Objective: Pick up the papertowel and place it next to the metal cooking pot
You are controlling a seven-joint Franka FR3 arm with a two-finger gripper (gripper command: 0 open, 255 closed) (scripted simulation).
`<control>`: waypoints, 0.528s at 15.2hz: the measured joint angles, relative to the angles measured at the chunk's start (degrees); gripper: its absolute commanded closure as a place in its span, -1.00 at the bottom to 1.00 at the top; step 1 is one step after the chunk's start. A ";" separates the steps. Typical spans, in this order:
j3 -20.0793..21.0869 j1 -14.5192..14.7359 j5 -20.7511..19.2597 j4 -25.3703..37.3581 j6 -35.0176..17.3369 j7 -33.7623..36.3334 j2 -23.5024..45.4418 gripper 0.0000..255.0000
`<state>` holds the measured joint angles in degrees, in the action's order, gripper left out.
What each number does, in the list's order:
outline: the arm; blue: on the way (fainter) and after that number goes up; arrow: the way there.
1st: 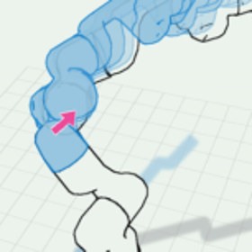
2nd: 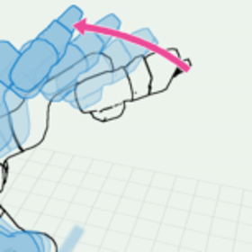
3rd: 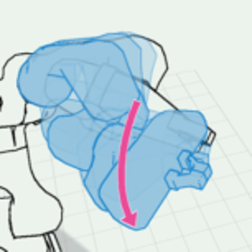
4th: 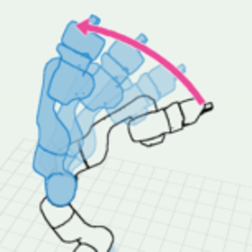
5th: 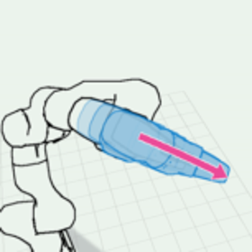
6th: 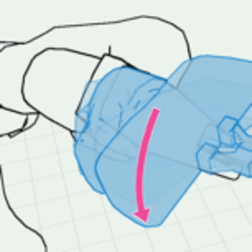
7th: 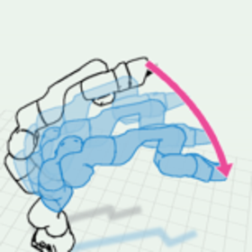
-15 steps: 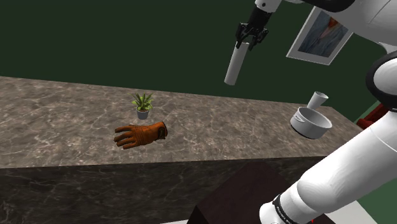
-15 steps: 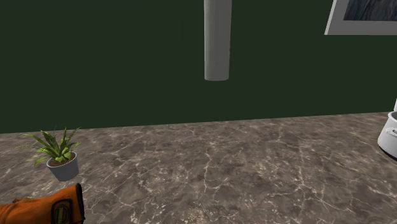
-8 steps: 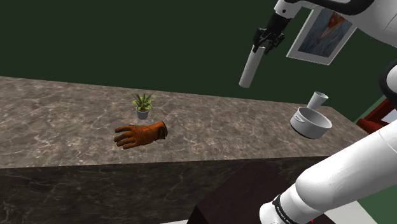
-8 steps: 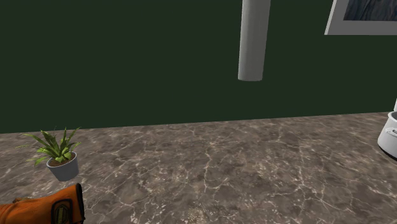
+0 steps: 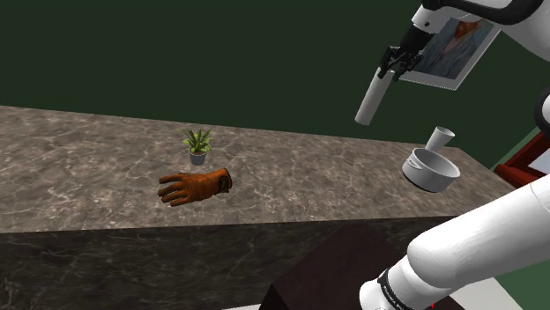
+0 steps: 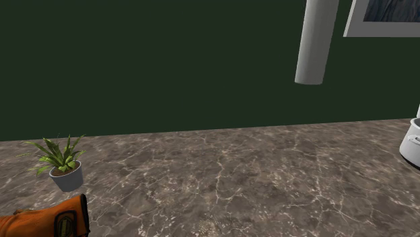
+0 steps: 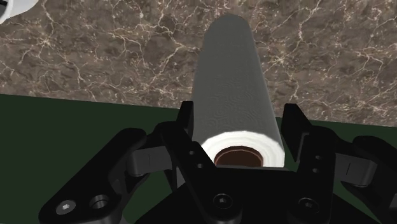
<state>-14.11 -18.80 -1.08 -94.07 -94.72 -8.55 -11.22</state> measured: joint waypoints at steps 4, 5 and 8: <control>-3.54 -2.08 0.42 0.30 0.53 -5.63 -0.18 1.00; -4.57 -2.62 0.71 0.94 0.67 -7.19 0.34 1.00; -7.30 -4.10 1.50 2.11 0.73 -11.43 1.65 1.00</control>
<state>-21.41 -22.90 0.42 -91.96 -93.99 -19.98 -9.57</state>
